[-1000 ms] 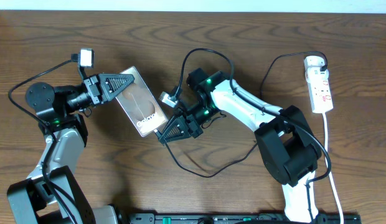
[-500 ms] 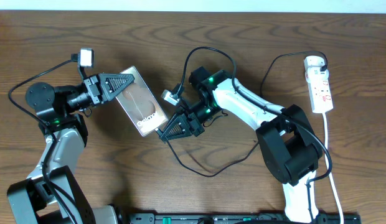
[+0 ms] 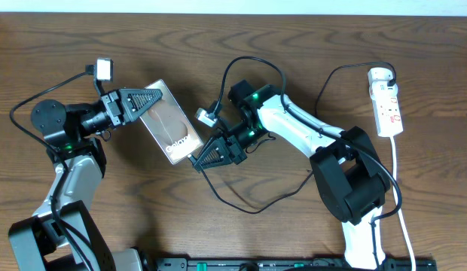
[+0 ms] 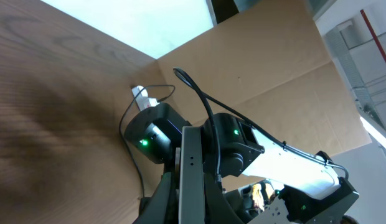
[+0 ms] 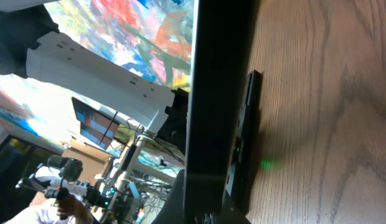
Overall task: Plug charger to phone and switch on socket
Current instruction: 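Push the connector into the phone's bottom port with the right gripper, then release the connector and raise the right gripper toward the power strip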
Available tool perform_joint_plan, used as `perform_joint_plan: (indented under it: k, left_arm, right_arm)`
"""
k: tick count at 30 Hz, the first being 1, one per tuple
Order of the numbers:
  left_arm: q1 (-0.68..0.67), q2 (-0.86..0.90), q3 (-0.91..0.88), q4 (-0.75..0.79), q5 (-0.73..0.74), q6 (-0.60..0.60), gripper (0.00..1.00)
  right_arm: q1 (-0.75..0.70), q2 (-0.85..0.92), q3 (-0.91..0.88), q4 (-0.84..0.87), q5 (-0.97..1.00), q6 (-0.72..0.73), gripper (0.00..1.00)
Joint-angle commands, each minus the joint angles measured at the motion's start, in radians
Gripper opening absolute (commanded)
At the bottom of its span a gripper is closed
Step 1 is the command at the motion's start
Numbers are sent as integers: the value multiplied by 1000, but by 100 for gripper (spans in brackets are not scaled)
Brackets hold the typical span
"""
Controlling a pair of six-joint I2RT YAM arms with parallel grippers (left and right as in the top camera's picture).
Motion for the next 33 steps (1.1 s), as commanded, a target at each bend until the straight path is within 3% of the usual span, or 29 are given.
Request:
perform_joint_plan:
  k: [1,33]
  left_arm:
    - [-4,-11,30,12,3,10,7]
    - [-4,-11,25,12,22,48,7]
  right_arm:
    - [-4,-1,44,3,-36,19,1]
    - [-5,-1,50,175,-36,199,1]
